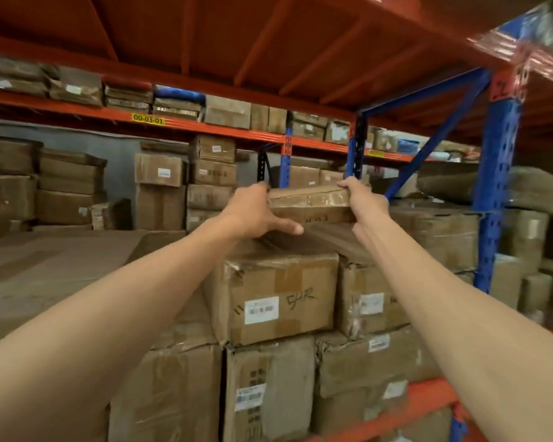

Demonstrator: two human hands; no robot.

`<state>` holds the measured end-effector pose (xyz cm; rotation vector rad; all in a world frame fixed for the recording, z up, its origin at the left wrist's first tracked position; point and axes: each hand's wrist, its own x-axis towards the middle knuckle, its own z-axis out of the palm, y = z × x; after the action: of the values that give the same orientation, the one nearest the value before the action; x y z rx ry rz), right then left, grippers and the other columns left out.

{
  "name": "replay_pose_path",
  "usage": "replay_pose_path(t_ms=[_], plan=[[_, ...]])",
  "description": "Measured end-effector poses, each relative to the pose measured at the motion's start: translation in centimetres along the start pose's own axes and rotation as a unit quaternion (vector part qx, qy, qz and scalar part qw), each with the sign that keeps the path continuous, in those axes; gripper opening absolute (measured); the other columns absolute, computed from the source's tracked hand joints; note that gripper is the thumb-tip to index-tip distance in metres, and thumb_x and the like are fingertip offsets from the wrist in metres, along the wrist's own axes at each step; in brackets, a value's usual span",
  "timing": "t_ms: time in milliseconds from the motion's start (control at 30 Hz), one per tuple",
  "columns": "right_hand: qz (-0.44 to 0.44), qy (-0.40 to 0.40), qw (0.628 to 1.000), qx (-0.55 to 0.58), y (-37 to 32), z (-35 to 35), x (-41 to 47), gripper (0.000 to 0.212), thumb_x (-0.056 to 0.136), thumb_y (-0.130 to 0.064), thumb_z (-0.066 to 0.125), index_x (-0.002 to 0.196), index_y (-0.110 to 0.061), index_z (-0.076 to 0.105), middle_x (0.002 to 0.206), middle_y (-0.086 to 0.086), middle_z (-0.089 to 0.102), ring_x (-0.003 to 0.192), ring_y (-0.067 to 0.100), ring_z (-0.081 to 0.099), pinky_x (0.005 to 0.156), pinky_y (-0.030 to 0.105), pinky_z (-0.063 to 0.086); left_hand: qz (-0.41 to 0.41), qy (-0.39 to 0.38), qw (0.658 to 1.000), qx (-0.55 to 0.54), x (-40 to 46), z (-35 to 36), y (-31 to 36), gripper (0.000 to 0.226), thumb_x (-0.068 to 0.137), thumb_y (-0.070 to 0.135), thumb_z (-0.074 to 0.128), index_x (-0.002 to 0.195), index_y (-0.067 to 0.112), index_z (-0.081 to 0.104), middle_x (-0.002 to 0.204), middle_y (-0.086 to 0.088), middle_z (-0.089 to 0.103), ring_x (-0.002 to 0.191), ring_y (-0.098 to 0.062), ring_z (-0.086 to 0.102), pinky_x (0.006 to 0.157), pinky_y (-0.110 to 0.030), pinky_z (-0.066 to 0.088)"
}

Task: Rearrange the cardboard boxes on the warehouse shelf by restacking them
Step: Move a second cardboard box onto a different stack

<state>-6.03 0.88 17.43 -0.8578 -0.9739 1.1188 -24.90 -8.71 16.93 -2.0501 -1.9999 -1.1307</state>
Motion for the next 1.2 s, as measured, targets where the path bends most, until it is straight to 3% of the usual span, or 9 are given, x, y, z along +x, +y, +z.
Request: replay_pose_path(t_ms=[233, 300, 367, 433, 667, 833, 967, 1100, 1200], plan=[[0.045, 0.006, 0.999, -0.027, 1.0, -10.3, 4.5, 0.056, 0.082, -0.042, 0.081, 0.129, -0.018, 0.065, 0.119, 0.012, 0.073, 0.104, 0.030, 0.072, 0.091, 0.051, 0.063, -0.021, -0.056, 0.992, -0.107, 3.2, 8.7, 5.0, 0.078, 0.082, 0.056, 0.081, 0.139, 0.015, 0.048, 0.132, -0.004, 0.062, 0.121, -0.023, 0.059, 0.102, -0.040, 0.051], [0.012, -0.041, 0.990, -0.135, 0.6, -13.2, 5.6, 0.092, 0.066, -0.074, 0.083, 0.138, -0.020, 0.062, 0.138, 0.010, 0.067, 0.121, 0.029, 0.065, 0.109, 0.052, 0.051, -0.044, -0.056, 0.989, -0.130, 3.6, 10.8, 6.3, 0.097, 0.084, 0.053, 0.080, 0.155, 0.007, 0.032, 0.142, -0.011, 0.058, 0.130, -0.028, 0.055, 0.108, -0.042, 0.048], [-0.016, -0.114, 0.959, -0.259, -0.1, -15.8, 6.0, 0.130, 0.058, -0.084, 0.082, 0.160, -0.015, 0.039, 0.163, 0.011, 0.044, 0.147, 0.033, 0.043, 0.123, 0.053, 0.030, -0.072, -0.045, 0.986, -0.147, 3.5, 12.6, 7.3, 0.111, 0.080, 0.054, 0.083, 0.158, 0.002, 0.024, 0.147, -0.015, 0.054, 0.133, -0.030, 0.053, 0.110, -0.044, 0.047], [-0.027, -0.166, 0.931, -0.324, -0.5, -17.9, 6.3, 0.117, 0.079, -0.066, 0.078, 0.165, -0.009, 0.021, 0.170, 0.012, 0.030, 0.155, 0.032, 0.028, 0.124, 0.052, 0.021, -0.090, -0.029, 0.984, -0.149, 3.5, 14.1, 8.3, 0.095, 0.075, 0.055, 0.086, 0.142, 0.002, 0.044, 0.139, -0.010, 0.056, 0.123, -0.030, 0.057, 0.105, -0.044, 0.051], [-0.095, -0.118, 0.942, -0.300, 1.8, -20.2, 9.5, 0.085, 0.086, -0.059, 0.077, 0.154, -0.017, 0.047, 0.148, 0.003, 0.059, 0.135, 0.022, 0.051, 0.115, 0.038, 0.036, -0.089, 0.018, 0.993, -0.079, 4.3, 17.1, 10.4, 0.064, 0.075, 0.069, 0.078, 0.096, 0.013, 0.056, 0.118, -0.012, 0.066, 0.110, -0.032, 0.062, 0.099, -0.050, 0.052], [-0.111, -0.111, 0.953, -0.258, 2.8, -20.4, 10.9, 0.073, 0.090, -0.053, 0.077, 0.150, -0.018, 0.053, 0.137, -0.001, 0.063, 0.132, 0.021, 0.053, 0.114, 0.039, 0.039, -0.082, 0.007, 0.994, -0.068, 4.7, 17.2, 10.5, 0.056, 0.083, 0.063, 0.076, 0.092, 0.011, 0.058, 0.101, -0.007, 0.063, 0.095, -0.025, 0.061, 0.075, -0.036, 0.048], [-0.124, -0.093, 0.959, -0.236, 3.8, -19.7, 11.2, 0.072, 0.090, -0.051, 0.078, 0.150, -0.019, 0.054, 0.143, 0.001, 0.063, 0.132, 0.023, 0.054, 0.116, 0.045, 0.039, -0.079, -0.004, 0.995, -0.067, 4.8, 16.8, 10.1, 0.065, 0.084, 0.062, 0.075, 0.112, 0.005, 0.058, 0.104, -0.005, 0.056, 0.099, -0.024, 0.056, 0.092, -0.041, 0.053], [-0.129, -0.069, 0.959, -0.242, 4.4, -19.7, 11.3, 0.067, 0.089, -0.052, 0.078, 0.144, -0.021, 0.057, 0.138, 0.000, 0.064, 0.130, 0.025, 0.056, 0.115, 0.047, 0.043, -0.078, -0.013, 0.996, -0.043, 4.7, 16.8, 9.8, 0.056, 0.085, 0.063, 0.073, 0.096, 0.012, 0.054, 0.089, 0.001, 0.055, 0.097, -0.023, 0.058, 0.091, -0.041, 0.054], [-0.124, -0.063, 0.957, -0.254, 4.3, -19.5, 10.9, 0.078, 0.088, -0.058, 0.077, 0.151, -0.018, 0.052, 0.148, 0.003, 0.060, 0.137, 0.028, 0.054, 0.117, 0.049, 0.042, -0.060, -0.017, 0.998, -0.021, 4.5, 17.0, 9.4, 0.062, 0.084, 0.069, 0.070, 0.101, 0.010, 0.063, 0.099, -0.005, 0.067, 0.097, -0.025, 0.065, 0.090, -0.043, 0.056]])
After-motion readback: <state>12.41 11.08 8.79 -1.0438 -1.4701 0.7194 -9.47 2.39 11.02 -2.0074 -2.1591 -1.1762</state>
